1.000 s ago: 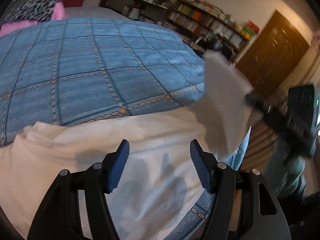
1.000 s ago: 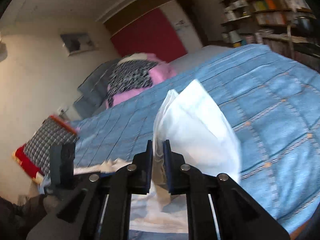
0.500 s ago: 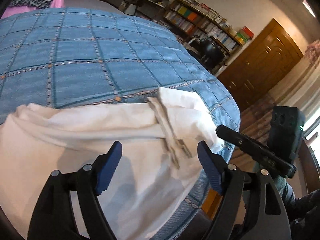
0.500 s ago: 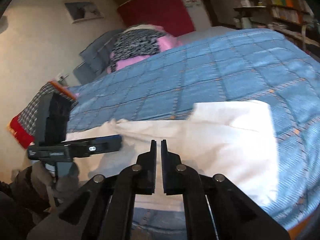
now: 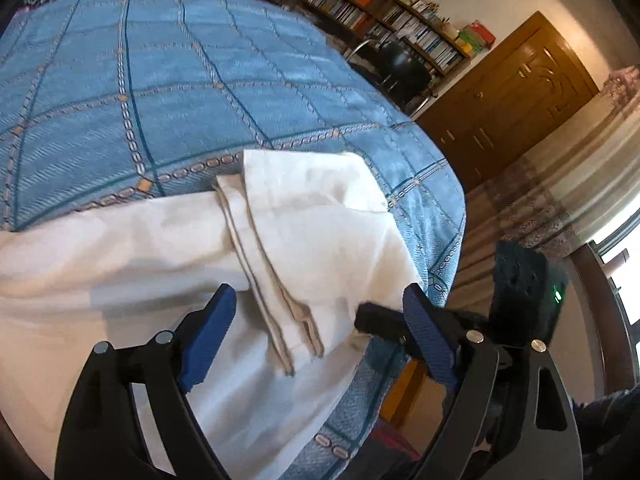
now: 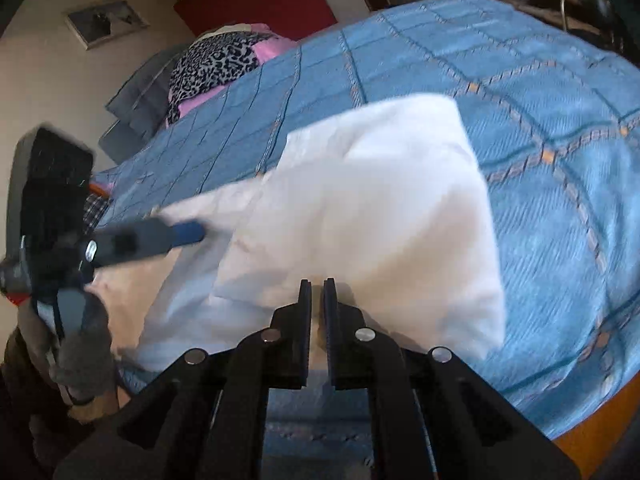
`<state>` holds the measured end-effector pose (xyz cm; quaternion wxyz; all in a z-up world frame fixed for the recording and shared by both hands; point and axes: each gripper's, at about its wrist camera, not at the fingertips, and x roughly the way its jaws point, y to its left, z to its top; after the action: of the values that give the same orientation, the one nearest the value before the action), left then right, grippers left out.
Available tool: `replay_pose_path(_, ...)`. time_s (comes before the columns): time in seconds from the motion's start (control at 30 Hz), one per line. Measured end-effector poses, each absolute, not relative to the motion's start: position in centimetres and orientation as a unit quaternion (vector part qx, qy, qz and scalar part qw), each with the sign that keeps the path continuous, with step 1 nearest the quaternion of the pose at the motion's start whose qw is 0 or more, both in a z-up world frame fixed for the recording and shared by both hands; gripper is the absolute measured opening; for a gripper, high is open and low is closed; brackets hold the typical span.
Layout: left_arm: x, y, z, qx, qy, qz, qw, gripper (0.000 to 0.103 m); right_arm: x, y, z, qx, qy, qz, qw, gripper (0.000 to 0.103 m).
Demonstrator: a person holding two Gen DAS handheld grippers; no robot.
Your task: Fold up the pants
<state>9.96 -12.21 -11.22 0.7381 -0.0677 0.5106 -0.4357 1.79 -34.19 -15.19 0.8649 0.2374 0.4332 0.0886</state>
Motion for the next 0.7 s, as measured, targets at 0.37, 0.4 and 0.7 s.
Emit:
replay_pose_path(0.37, 11.1, -15.5, -13.0, -0.074, 0.556, -0.423, 0.711, 0.084, 1.1, -34.7, -15.9, 0.262, 0.421, 0.099, 0.863, 0.006)
replay_pose_path(0.4, 11.1, -15.7, -13.1, -0.083, 0.561, -0.429, 0.703, 0.081, 1.0, -34.7, -15.9, 0.260, 0.420, 0.099, 0.864, 0.006)
replay_pose_path(0.7, 11.3, -16.2, -12.9, -0.095, 0.580, -0.396, 0.705, 0.006, -0.3, -34.2, -14.8, 0.248, 0.405, 0.108, 0.873, 0.040)
